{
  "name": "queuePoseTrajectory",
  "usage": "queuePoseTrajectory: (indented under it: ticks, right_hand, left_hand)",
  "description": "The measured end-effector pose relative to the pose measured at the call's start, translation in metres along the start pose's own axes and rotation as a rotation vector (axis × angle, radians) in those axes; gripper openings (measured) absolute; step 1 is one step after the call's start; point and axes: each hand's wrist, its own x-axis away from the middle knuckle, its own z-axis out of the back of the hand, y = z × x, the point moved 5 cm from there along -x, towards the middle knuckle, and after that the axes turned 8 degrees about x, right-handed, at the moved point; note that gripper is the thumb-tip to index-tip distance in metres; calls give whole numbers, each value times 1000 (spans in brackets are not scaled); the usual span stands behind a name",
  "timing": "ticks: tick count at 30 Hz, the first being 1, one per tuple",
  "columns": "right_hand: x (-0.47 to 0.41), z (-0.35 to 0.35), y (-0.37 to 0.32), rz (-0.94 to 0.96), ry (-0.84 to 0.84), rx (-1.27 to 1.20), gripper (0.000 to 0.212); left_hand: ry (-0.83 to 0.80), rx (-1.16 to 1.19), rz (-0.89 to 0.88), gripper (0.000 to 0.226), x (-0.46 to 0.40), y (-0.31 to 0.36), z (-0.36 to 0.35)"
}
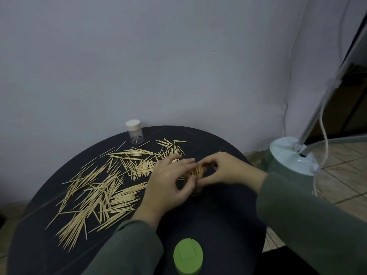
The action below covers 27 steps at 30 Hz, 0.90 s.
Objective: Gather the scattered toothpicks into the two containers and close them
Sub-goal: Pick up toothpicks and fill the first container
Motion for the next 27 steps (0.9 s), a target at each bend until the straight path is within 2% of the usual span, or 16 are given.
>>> queuePoseTrajectory:
  ticks: [3, 6, 8, 10, 12, 16, 22, 25, 27]
  right_hand:
    - [0, 0, -1, 4, 8, -15, 60]
    - [2, 1, -1, 7, 16, -20, 46]
    - [2, 2, -2, 9, 17, -17, 45]
    - [3, 2, -3, -2, 8, -12, 48]
    - [3, 3, -4, -5, -4, 8, 48]
    - [3, 4, -2, -11, -5, 46, 44]
    - [4, 3, -4, -13, -18, 38, 42]
    - [3, 3, -3, 9, -4, 23, 35]
    - [2, 3, -3, 8, -5, 23, 39]
  left_hand:
    - [43, -47, 60, 46, 2, -9, 3]
    - [-26, -109, 12, 40, 3, -9, -1]
    - [4, -117, -4, 40, 2, -6, 1]
    - [19, -107, -10, 48, 1, -2, 2]
    - [-42, -123, -28, 57, 0, 2, -1]
    - [-146, -211, -37, 50, 1, 3, -11]
    - [-33, -169, -60, 49, 2, 6, -5]
    - [-61, -156, -119, 37, 3, 4, -7]
    - [-62, -123, -72, 40, 4, -1, -7]
